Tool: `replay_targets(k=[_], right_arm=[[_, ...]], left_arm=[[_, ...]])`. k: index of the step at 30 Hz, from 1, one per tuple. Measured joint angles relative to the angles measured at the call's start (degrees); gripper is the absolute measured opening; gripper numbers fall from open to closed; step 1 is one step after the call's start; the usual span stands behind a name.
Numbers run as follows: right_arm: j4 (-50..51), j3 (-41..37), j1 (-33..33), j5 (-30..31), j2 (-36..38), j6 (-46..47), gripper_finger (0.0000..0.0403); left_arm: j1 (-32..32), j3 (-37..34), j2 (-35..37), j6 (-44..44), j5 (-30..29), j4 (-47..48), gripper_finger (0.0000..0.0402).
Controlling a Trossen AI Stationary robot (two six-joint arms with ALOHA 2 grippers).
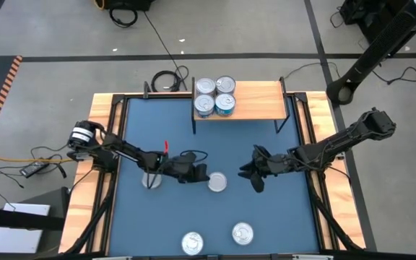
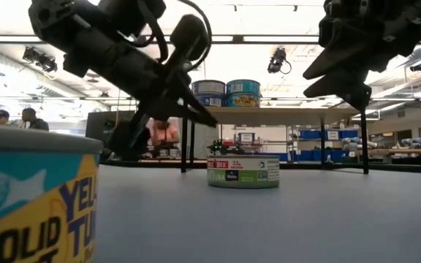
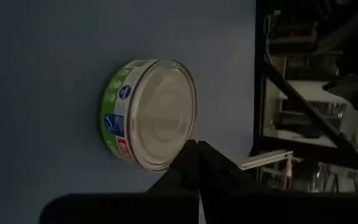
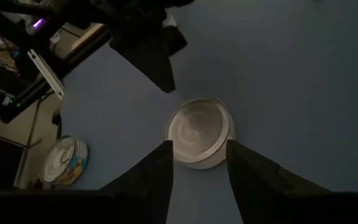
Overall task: Stack canned seafood by type on shelf
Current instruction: Put the green tuna on the shelf
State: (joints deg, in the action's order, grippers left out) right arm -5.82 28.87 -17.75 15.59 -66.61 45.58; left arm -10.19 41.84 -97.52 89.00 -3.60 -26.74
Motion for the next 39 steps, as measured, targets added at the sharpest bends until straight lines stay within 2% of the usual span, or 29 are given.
replay_targets(k=[5,12,27,32,35,39], right_arm=[[-0.1,0.0,-1.5,1.9,-0.2,1.6,0.0155],[-0.2,0.0,-2.7,4.3,-1.0,3.4,0.0155],[-0.9,-0.1,-2.8,4.0,-4.1,5.9,0.0155],[2.1,0.0,-2.8,3.7,-6.6,13.7,0.0155],[2.6,-0.1,-2.7,1.8,-8.9,19.6,0.0155],[0.3,-0.1,-2.7,-1.2,-12.1,23.0,0.0155]], left_arm=[[-2.1,0.0,-2.4,3.0,-1.8,1.6,0.0],[-3.4,-0.1,-4.2,2.9,-6.2,-0.8,0.0],[-3.4,0.3,-8.8,4.5,-5.9,-5.4,0.0],[-3.5,0.3,-8.9,6.1,-6.0,-2.8,0.0],[-3.6,0.3,-8.9,6.2,-6.2,-2.5,0.0],[-3.5,0.2,-9.1,5.9,-6.4,-3.6,0.0]])
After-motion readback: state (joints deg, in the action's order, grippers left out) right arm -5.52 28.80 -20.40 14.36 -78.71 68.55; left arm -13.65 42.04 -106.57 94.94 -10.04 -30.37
